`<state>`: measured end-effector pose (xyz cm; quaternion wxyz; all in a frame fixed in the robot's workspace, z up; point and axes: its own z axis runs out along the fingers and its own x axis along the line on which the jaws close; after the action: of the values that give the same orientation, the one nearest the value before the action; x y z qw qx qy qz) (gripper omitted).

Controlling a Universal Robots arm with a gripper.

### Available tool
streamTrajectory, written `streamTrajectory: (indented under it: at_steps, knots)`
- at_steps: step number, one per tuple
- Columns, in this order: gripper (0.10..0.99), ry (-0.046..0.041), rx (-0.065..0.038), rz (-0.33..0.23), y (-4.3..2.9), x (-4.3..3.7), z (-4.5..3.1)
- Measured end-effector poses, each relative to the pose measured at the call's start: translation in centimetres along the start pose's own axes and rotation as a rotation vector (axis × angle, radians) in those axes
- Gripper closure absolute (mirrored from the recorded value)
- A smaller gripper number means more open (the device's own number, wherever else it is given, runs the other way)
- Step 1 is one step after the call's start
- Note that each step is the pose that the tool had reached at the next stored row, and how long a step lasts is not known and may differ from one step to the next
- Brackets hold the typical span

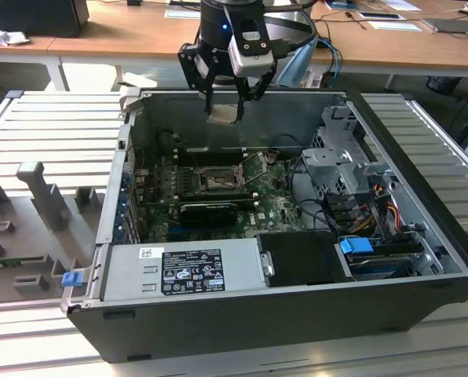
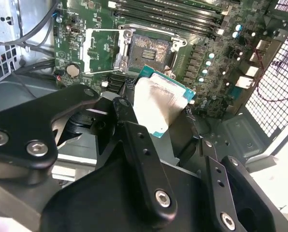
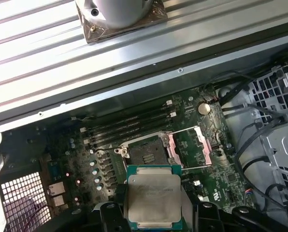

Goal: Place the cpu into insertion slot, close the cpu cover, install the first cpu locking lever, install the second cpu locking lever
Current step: 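Place the cpu into insertion slot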

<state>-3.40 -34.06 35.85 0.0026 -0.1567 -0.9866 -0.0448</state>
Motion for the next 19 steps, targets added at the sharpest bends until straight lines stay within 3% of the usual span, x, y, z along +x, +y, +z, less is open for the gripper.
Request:
streamTrajectory:
  at_steps: [9, 19]
  knots:
    - [0.557, -0.0101, -0.002, 0.112, 0.00, 0.00, 0.03]
    - [0.557, -0.0149, 0.003, 0.143, -0.04, -0.02, 0.48]
